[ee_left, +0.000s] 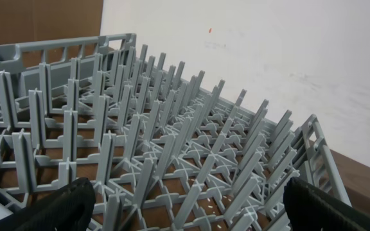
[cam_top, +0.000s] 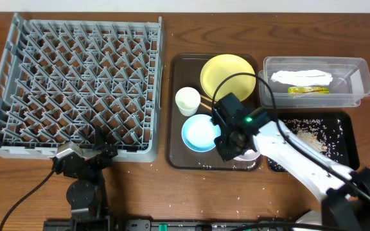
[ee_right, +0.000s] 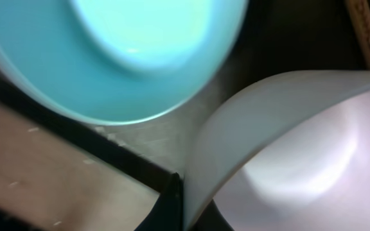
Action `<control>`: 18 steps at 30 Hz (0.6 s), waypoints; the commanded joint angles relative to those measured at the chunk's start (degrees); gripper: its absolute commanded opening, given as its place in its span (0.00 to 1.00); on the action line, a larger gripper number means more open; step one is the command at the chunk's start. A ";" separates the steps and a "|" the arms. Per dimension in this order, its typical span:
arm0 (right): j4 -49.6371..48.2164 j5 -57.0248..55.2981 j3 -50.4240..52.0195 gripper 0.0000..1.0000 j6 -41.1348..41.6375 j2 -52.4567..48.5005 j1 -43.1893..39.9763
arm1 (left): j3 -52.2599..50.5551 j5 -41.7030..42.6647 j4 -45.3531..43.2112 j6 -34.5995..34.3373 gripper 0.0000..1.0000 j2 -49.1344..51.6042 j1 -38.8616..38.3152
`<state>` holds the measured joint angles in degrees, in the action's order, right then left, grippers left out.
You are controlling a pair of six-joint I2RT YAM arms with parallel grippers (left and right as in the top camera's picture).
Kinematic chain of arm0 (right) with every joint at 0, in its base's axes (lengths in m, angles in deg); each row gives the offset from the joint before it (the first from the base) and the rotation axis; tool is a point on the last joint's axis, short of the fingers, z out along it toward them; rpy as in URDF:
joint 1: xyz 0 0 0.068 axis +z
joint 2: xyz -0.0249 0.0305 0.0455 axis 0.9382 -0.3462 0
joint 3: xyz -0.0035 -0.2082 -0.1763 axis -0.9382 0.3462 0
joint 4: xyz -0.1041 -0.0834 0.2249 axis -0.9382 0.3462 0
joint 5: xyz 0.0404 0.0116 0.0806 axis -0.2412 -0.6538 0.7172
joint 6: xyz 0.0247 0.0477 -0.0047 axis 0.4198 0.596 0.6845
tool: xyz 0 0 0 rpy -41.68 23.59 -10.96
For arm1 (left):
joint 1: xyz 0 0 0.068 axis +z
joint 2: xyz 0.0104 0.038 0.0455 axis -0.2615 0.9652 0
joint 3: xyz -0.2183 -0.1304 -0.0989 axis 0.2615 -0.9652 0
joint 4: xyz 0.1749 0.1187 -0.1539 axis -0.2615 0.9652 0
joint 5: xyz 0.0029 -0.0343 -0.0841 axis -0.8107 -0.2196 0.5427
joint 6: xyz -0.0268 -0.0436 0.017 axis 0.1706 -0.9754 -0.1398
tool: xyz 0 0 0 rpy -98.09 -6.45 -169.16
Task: Sort waste into correct bins and load items into the dishwasher
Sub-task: 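Return the white bowl to the dark tray with the right gripper, then grasp the white cup with the right gripper and lift it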
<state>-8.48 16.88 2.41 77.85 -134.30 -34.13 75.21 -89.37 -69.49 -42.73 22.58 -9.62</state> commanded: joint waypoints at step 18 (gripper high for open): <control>0.22 -0.79 -21.16 0.56 8.24 -3.52 -1.92 | -1.62 0.13 1.31 0.96 0.94 -0.35 0.17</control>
<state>-7.72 17.95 -12.98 80.43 -138.12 -34.35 75.21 -89.37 -69.49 -42.73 22.58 -9.62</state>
